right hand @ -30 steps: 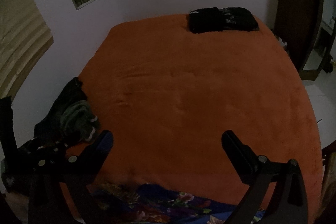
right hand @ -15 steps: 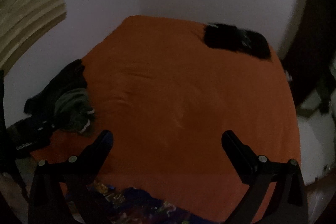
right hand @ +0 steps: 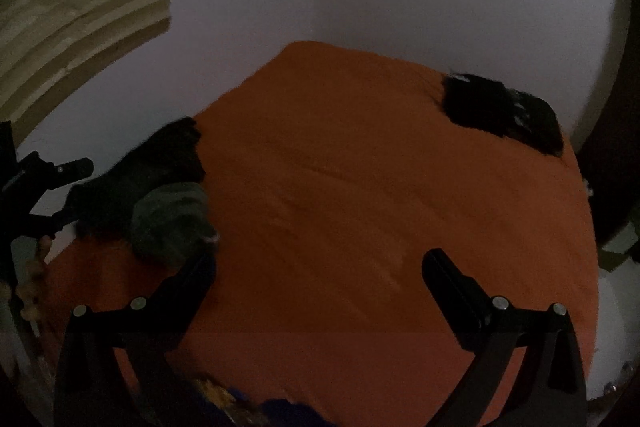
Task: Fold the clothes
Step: 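Move both grippers toward the dark green clothing pile at the bed corner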
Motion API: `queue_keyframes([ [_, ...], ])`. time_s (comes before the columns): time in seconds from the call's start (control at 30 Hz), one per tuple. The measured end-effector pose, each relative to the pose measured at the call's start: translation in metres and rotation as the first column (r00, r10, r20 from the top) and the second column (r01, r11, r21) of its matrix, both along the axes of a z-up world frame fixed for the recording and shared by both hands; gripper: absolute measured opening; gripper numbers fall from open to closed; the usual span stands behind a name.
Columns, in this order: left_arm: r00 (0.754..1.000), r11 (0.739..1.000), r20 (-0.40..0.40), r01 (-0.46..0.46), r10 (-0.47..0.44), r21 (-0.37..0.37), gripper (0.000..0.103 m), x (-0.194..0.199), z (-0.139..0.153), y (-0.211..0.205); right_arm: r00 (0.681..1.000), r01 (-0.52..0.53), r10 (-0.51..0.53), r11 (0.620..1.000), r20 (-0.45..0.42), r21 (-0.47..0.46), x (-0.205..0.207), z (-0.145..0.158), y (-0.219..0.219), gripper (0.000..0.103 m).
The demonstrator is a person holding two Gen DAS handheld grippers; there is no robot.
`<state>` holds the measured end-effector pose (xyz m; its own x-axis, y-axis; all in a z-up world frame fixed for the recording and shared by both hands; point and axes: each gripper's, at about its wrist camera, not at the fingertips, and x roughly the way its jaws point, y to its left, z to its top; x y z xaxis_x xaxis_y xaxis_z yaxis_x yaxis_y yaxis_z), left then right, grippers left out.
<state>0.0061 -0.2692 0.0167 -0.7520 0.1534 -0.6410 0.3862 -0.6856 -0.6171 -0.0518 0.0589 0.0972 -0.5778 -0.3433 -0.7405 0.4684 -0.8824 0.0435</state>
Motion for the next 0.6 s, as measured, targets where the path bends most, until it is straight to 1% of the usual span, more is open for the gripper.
queue_keyframes([
  [0.03, 1.0, 1.0, 0.004, -0.018, 0.018, 0.004, 0.102, 0.002, 0.0, -0.011, 1.0, -0.008, 0.008, 1.0, -0.005, -0.007, -0.001, -0.001, -0.007, 0.103],
  [0.07, 0.999, 0.999, 0.007, -0.042, 0.042, 0.002, 0.1, 0.006, 0.0, -0.022, 1.0, -0.016, 0.016, 1.0, -0.009, -0.015, -0.003, -0.001, -0.014, 0.103],
  [0.17, 0.992, 0.992, 0.036, -0.12, 0.121, -0.03, 0.098, 0.02, -0.002, -0.045, 0.999, -0.042, 0.043, 0.997, 0.027, -0.059, -0.004, -0.009, -0.035, 0.103],
  [0.2, 0.99, 0.991, 0.047, -0.133, 0.135, -0.026, 0.098, 0.024, -0.004, -0.05, 0.998, -0.044, 0.047, 0.996, 0.042, -0.072, -0.007, -0.013, -0.042, 0.103],
  [0.23, 0.989, 0.991, 0.059, -0.134, 0.135, -0.012, 0.096, 0.025, -0.008, -0.056, 0.997, -0.045, 0.05, 0.995, 0.057, -0.084, -0.01, -0.018, -0.049, 0.103],
  [0.3, 0.99, 0.993, 0.073, -0.121, 0.12, 0.008, 0.087, 0.028, -0.016, -0.069, 0.995, -0.047, 0.056, 0.992, 0.079, -0.115, -0.013, -0.026, -0.059, 0.103],
  [0.37, 0.986, 0.991, 0.108, -0.127, 0.129, -0.032, 0.08, 0.029, -0.026, -0.077, 0.991, -0.061, 0.077, 0.987, 0.105, -0.151, -0.018, -0.037, -0.072, 0.103],
  [0.43, 0.984, 0.993, 0.138, -0.109, 0.115, -0.048, 0.08, 0.024, -0.038, -0.077, 0.987, -0.076, 0.098, 0.983, 0.126, -0.166, -0.021, -0.05, -0.084, 0.103],
  [0.53, 0.972, 0.996, 0.216, -0.085, 0.088, -0.022, 0.08, 0.024, -0.067, -0.087, 0.994, -0.058, 0.069, 0.991, 0.086, -0.117, -0.022, -0.072, -0.103, 0.103],
  [0.6, 0.961, 0.997, 0.265, -0.081, 0.078, 0.0, 0.08, 0.026, -0.087, -0.094, 0.988, -0.103, 0.117, 0.985, 0.098, -0.136, -0.026, -0.093, -0.118, 0.103],
])
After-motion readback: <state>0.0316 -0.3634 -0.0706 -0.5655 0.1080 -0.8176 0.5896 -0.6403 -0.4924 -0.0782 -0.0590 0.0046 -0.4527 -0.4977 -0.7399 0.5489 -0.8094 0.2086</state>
